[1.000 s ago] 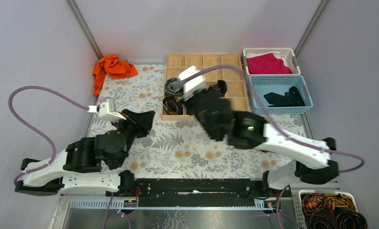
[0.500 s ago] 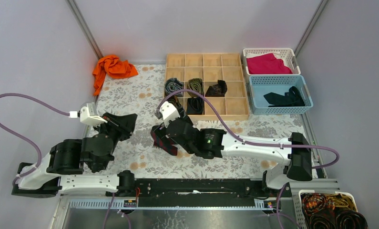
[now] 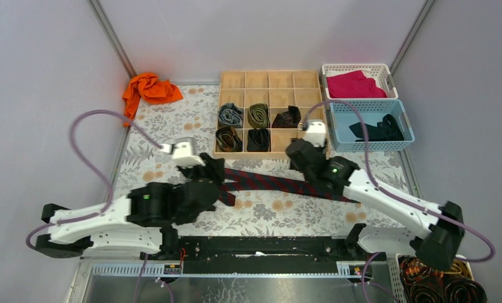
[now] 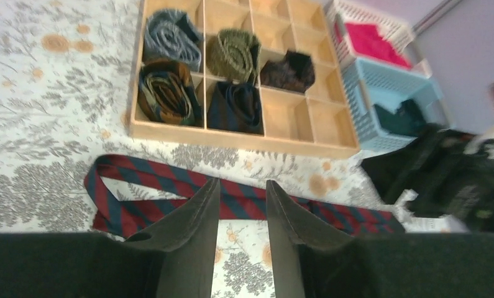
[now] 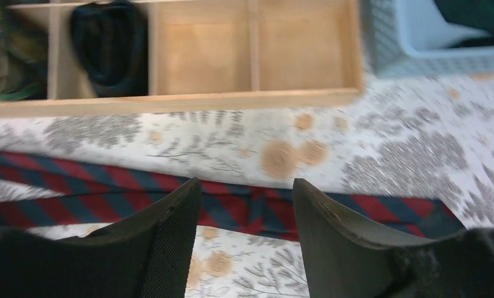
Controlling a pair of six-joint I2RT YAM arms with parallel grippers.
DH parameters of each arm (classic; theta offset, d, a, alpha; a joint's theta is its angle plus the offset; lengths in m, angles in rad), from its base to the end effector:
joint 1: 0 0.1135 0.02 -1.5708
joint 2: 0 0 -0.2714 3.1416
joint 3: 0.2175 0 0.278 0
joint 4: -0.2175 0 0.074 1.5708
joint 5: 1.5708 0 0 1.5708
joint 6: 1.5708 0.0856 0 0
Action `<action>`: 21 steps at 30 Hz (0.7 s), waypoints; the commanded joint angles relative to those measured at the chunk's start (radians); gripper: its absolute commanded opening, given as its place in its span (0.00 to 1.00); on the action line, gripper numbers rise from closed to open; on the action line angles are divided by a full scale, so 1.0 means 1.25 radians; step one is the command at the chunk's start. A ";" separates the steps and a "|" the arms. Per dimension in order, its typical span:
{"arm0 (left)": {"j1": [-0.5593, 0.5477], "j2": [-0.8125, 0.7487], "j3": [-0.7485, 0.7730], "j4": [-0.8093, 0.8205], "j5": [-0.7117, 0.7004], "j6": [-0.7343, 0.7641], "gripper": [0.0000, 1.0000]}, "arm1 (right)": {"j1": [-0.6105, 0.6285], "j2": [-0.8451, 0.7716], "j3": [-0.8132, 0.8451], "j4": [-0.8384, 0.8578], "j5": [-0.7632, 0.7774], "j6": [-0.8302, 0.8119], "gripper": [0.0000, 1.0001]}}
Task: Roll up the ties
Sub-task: Place the tie at the center of the board.
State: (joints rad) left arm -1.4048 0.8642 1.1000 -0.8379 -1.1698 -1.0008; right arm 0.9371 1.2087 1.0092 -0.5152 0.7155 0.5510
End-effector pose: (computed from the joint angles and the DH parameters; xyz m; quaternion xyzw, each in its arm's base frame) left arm 0.1078 -0.1667 0.3808 -0.1038 0.7744 -0.1865 0.5956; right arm 0.2267 0.2137 0.2815 -0.0208 0.8642 0.0289 0.5018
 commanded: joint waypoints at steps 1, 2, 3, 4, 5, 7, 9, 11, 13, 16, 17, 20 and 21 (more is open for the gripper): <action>0.109 0.055 -0.098 0.218 0.211 0.084 0.40 | -0.058 -0.086 -0.072 -0.121 -0.038 0.165 0.59; 0.160 0.058 -0.134 0.278 0.303 0.101 0.40 | -0.058 -0.089 -0.093 -0.124 -0.054 0.174 0.57; 0.217 0.061 -0.175 0.333 0.389 0.111 0.39 | -0.059 -0.092 -0.111 -0.125 -0.067 0.194 0.56; 0.263 0.068 -0.209 0.373 0.456 0.112 0.38 | -0.059 -0.091 -0.127 -0.116 -0.077 0.201 0.55; 0.303 0.080 -0.236 0.405 0.510 0.117 0.36 | -0.060 -0.084 -0.141 -0.103 -0.093 0.202 0.54; 0.350 0.119 -0.265 0.441 0.549 0.123 0.33 | -0.066 -0.057 -0.149 -0.092 -0.111 0.201 0.43; 0.371 0.169 -0.275 0.459 0.556 0.130 0.32 | -0.067 -0.027 -0.140 -0.093 -0.123 0.198 0.29; 0.398 0.216 -0.288 0.488 0.582 0.132 0.29 | -0.066 -0.009 -0.136 -0.086 -0.136 0.196 0.28; 0.412 0.253 -0.300 0.517 0.599 0.127 0.28 | -0.067 -0.009 -0.138 -0.076 -0.138 0.193 0.28; 0.432 0.310 -0.306 0.533 0.609 0.115 0.26 | -0.067 -0.028 -0.145 -0.063 -0.142 0.182 0.28; 0.436 0.328 -0.304 0.533 0.609 0.113 0.26 | -0.066 -0.037 -0.146 -0.063 -0.140 0.178 0.27; 0.453 0.383 -0.305 0.543 0.615 0.106 0.25 | -0.067 -0.077 -0.151 -0.060 -0.132 0.163 0.25; 0.458 0.401 -0.306 0.549 0.622 0.104 0.23 | -0.066 -0.086 -0.154 -0.057 -0.132 0.157 0.21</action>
State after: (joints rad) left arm -0.8608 1.2999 0.7326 -0.2394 -0.4347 -0.8688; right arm 0.8600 1.1728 0.8211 -0.6106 0.5465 0.7624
